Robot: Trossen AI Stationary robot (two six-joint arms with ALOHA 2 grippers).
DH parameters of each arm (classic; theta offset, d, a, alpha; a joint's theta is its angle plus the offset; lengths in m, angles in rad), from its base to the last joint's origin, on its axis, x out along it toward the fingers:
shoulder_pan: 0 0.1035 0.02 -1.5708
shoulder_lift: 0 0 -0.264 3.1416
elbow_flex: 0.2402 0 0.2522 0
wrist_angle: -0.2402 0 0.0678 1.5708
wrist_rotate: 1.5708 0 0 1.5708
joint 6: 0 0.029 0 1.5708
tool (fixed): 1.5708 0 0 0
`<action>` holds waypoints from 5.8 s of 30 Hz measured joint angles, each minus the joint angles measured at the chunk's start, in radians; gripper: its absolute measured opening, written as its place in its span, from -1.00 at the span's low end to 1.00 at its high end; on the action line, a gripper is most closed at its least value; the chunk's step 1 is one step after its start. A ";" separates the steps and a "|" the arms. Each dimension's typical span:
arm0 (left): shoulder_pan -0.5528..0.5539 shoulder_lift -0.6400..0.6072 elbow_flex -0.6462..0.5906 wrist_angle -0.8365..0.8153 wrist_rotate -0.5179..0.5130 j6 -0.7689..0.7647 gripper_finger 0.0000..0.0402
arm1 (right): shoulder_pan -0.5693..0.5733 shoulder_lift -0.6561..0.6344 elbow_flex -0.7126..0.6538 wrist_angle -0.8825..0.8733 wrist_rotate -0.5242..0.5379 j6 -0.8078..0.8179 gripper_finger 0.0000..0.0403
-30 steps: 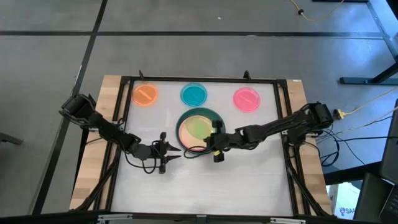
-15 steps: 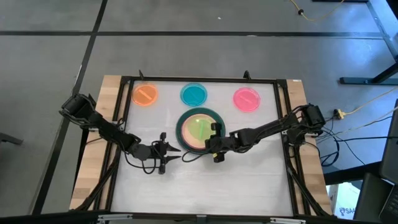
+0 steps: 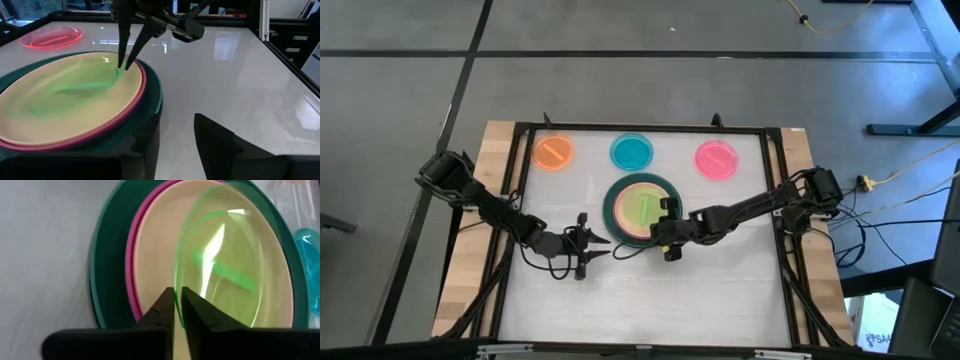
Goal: Stack plastic plates
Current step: Stack the light green plate on top of the beige plate, then stack the light pink plate on top of the light green plate, then stack the light blue plate on top of the light pink plate
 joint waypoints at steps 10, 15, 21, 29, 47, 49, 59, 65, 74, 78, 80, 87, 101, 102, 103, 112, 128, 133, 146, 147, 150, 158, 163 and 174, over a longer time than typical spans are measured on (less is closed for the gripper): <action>0.000 0.000 0.000 0.000 0.000 0.000 -0.43 | -0.006 -0.055 0.000 -0.063 -0.021 0.034 -0.29; 0.000 0.000 0.000 0.000 0.000 -0.002 -0.43 | -0.010 -0.173 0.000 -0.178 -0.019 0.059 -0.22; 0.000 0.000 0.000 -0.001 0.000 -0.009 -0.43 | -0.085 -0.296 -0.042 -0.274 -0.019 0.078 -0.21; 0.000 0.000 0.000 -0.001 0.000 -0.011 -0.43 | -0.302 -0.396 -0.207 -0.285 -0.019 0.079 -0.21; 0.001 0.000 0.000 -0.001 -0.001 -0.011 -0.43 | -0.657 -0.395 -0.527 0.021 -0.124 0.059 -0.21; 0.001 0.000 0.000 0.000 -0.001 -0.010 -0.43 | -0.678 -0.395 -0.547 0.056 -0.124 0.045 -0.21; 0.001 0.000 0.000 -0.001 -0.005 -0.010 -0.43 | -0.766 -0.396 -0.604 0.129 -0.206 0.041 -0.34; 0.001 0.000 0.000 -0.003 -0.005 -0.010 -0.43 | -0.765 -0.396 -0.605 0.129 -0.232 0.020 -0.76; 0.001 0.000 0.000 -0.003 -0.006 -0.007 -0.43 | -0.765 -0.396 -0.603 0.126 -0.225 -0.011 -0.92; 0.001 0.000 0.000 -0.003 -0.006 -0.007 -0.43 | -0.759 -0.409 -0.566 0.071 -0.225 -0.014 -0.98; 0.001 0.000 0.000 -0.003 -0.006 -0.008 -0.43 | -0.741 -0.419 -0.531 0.051 -0.217 -0.020 -0.98; 0.001 0.000 0.000 -0.005 -0.007 -0.012 -0.43 | -0.618 -0.457 -0.399 -0.008 -0.215 -0.028 -0.99; 0.001 0.000 0.000 -0.008 -0.008 -0.015 -0.43 | -0.319 -0.454 -0.293 0.141 -0.223 -0.005 -1.00; 0.001 0.000 0.000 -0.008 -0.008 -0.015 -0.43 | -0.304 -0.453 -0.293 0.142 -0.225 -0.005 -1.00; 0.001 0.000 0.000 -0.008 -0.008 -0.015 -0.43 | -0.287 -0.450 -0.293 0.151 -0.224 -0.005 -1.00; 0.007 0.000 0.000 -0.008 -0.011 -0.015 -0.43 | -0.164 -0.350 -0.292 0.338 -0.282 -0.009 -1.00; 0.008 0.000 0.000 -0.008 -0.013 -0.015 -0.43 | -0.130 -0.149 -0.292 0.450 -0.282 0.026 -1.00; 0.008 0.000 0.000 -0.008 -0.013 -0.015 -0.43 | -0.130 -0.148 -0.292 0.448 -0.282 0.029 -0.89; 0.008 0.000 0.000 -0.008 -0.012 -0.016 -0.43 | -0.130 -0.219 -0.293 0.410 -0.265 0.025 -0.28; 0.008 0.000 0.000 -0.008 -0.014 -0.016 -0.43 | -0.130 -0.244 -0.293 0.394 -0.266 0.026 -0.27; 0.019 0.000 0.002 0.013 -0.026 -0.018 -0.43 | -0.130 -0.318 -0.293 0.344 -0.284 0.050 -0.26; 0.189 0.000 0.126 -0.126 0.074 -0.021 -0.43 | -0.129 -0.373 -0.296 0.282 -0.324 0.070 -0.28; 0.305 0.000 0.285 -0.392 0.166 -0.055 -0.43 | -0.129 -0.372 -0.335 0.290 -0.324 0.068 -0.28; 0.586 0.000 0.548 -0.813 0.182 -0.050 -0.43 | -0.129 -0.372 -0.468 0.381 -0.261 0.070 -0.28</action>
